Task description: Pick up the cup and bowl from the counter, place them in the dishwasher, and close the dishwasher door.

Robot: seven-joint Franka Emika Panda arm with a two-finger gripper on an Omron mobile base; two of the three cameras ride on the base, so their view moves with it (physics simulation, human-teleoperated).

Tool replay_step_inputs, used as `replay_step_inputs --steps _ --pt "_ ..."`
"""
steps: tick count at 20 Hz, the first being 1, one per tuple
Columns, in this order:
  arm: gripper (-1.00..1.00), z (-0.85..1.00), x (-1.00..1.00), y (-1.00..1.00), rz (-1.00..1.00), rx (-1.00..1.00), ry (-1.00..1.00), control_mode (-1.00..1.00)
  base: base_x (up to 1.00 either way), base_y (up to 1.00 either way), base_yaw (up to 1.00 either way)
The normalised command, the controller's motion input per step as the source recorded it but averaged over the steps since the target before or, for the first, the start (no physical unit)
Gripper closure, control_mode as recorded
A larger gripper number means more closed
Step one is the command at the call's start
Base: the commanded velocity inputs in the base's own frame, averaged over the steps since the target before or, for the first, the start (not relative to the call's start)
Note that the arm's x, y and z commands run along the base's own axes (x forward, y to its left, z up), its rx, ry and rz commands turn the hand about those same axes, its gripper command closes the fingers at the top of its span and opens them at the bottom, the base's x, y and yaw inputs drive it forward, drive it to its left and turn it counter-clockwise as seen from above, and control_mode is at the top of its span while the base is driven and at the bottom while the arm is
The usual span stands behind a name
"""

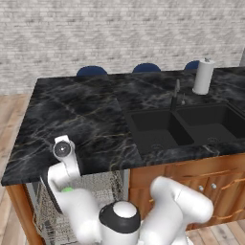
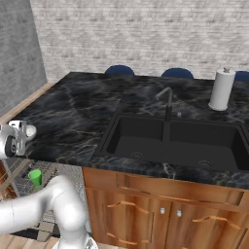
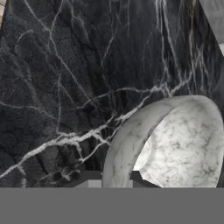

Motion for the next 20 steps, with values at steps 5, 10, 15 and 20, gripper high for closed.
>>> replay_step_inputs --steps 5,10,15,20 --pt "1.0 -0.01 -0.59 0.0 0.16 0.08 0.0 -1.0 0.0 0.0 0.0" --pt "1.0 0.0 -0.7 -0.06 0.11 0.03 -0.04 -1.0 0.0 0.0 0.0" --pt "1.0 -0.15 -0.49 -0.01 0.03 0.0 -0.01 -1.0 0.0 0.0 0.0" --pt "1.0 -0.32 -0.22 0.0 0.0 0.0 0.0 -1.0 0.0 0.0 0.0"
